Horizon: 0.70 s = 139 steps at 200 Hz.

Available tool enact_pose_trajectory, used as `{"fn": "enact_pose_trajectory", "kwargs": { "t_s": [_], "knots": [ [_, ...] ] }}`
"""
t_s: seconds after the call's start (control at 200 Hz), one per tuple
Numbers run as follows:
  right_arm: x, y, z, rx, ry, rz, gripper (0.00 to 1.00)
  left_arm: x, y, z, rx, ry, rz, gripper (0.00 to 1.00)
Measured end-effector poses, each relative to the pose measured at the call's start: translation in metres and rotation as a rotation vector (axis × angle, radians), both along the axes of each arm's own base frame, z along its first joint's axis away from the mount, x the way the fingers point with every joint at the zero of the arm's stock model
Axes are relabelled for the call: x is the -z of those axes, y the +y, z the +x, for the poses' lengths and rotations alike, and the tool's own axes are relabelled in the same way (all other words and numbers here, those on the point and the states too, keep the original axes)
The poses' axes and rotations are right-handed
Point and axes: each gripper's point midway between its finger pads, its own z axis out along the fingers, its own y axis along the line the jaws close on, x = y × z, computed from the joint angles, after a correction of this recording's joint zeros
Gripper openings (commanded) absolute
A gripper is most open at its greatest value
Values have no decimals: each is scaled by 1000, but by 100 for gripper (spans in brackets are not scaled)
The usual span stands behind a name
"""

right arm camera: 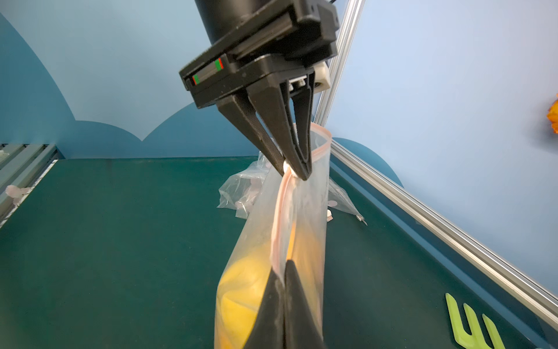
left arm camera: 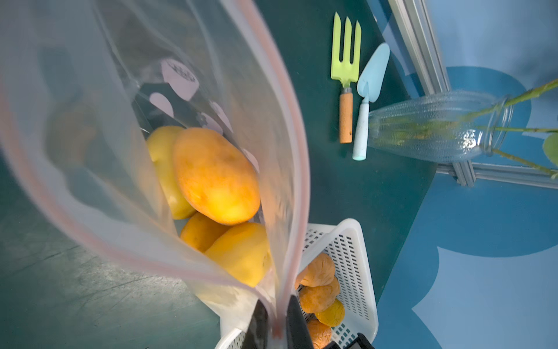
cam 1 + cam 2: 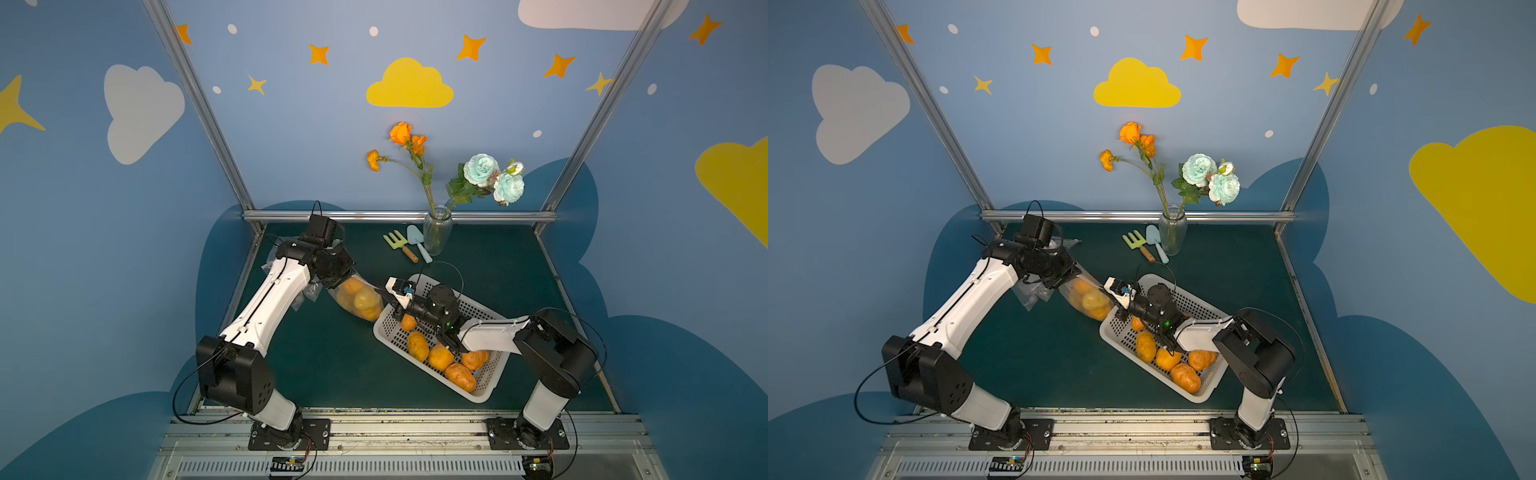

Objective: Put the potatoes into a zipper bag and zip it
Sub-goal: Zip the zipper on the zipper food storage bag.

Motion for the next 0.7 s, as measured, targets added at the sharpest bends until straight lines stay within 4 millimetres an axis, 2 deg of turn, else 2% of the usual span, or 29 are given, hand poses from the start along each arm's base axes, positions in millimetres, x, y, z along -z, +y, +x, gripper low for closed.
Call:
{"fn": "enact_pose_trajectory", "kwargs": {
  "t_s": [0.37,0.696],
  "knots": [
    [3,-21,2,9,37,33,0,1,61,14,-168,-5,73,2],
    [3,-27,6,7,62,50,0,2,97,16,-263,5,95,2]
  ]
}}
